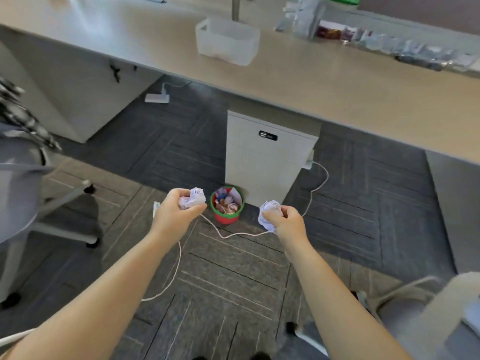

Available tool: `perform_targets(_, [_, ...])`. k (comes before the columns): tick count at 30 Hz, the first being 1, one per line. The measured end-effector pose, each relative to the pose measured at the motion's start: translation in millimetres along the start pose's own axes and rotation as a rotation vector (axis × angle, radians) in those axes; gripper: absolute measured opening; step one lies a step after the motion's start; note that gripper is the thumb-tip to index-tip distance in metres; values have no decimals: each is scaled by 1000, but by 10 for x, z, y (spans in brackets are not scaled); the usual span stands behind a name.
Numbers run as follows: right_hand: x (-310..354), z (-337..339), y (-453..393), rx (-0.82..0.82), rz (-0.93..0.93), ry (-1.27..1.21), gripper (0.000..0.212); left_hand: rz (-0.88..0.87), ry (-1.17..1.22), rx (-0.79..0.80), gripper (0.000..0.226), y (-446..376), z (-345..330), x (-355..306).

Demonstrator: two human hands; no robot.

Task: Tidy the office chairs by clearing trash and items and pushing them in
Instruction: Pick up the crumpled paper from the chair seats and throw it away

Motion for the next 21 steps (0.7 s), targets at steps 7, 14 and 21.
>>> perform_targets(7, [-508,-644,-774,75,-189,58,8,184,-27,13,48,-661,-149,623])
perform_targets(14, [-934,-1164,-1933,114,-337,70,14,296,-57,2,38,-1584,-644,998])
perform_targets(21, [-1055,-1578,-2902,34,-352,60,53,389,-51,31,22,-2270,-1070,1356])
Point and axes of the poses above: each hand's wrist, its own y-axis away from the middle knuckle, its own z-axis out of the back of the hand, x = y × z, the point moved 5 cm from there along -y, towards the middle knuckle, and after that the axes turned 6 degrees about -x, right-handed, at the moved point
